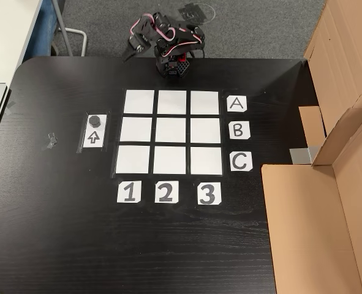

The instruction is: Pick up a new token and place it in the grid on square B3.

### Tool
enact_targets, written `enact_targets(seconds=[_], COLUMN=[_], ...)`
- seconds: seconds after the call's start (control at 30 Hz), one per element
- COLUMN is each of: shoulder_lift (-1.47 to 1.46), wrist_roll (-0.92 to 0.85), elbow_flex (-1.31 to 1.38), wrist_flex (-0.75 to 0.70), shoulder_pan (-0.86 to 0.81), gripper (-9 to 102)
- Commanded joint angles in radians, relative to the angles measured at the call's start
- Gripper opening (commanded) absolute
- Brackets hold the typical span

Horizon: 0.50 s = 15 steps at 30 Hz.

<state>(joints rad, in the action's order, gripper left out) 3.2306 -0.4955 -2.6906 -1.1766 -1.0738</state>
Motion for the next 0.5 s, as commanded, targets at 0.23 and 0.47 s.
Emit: enact_targets(seconds=[0.23,0.47], shoulder_lift=[-0.426,-0.541], wrist_roll=[0.031,0.034], elbow_flex=[0.387,0.488], wrist_flex=[0.003,0.005], shoulder_pan=[0.057,0.075], gripper=[11,22])
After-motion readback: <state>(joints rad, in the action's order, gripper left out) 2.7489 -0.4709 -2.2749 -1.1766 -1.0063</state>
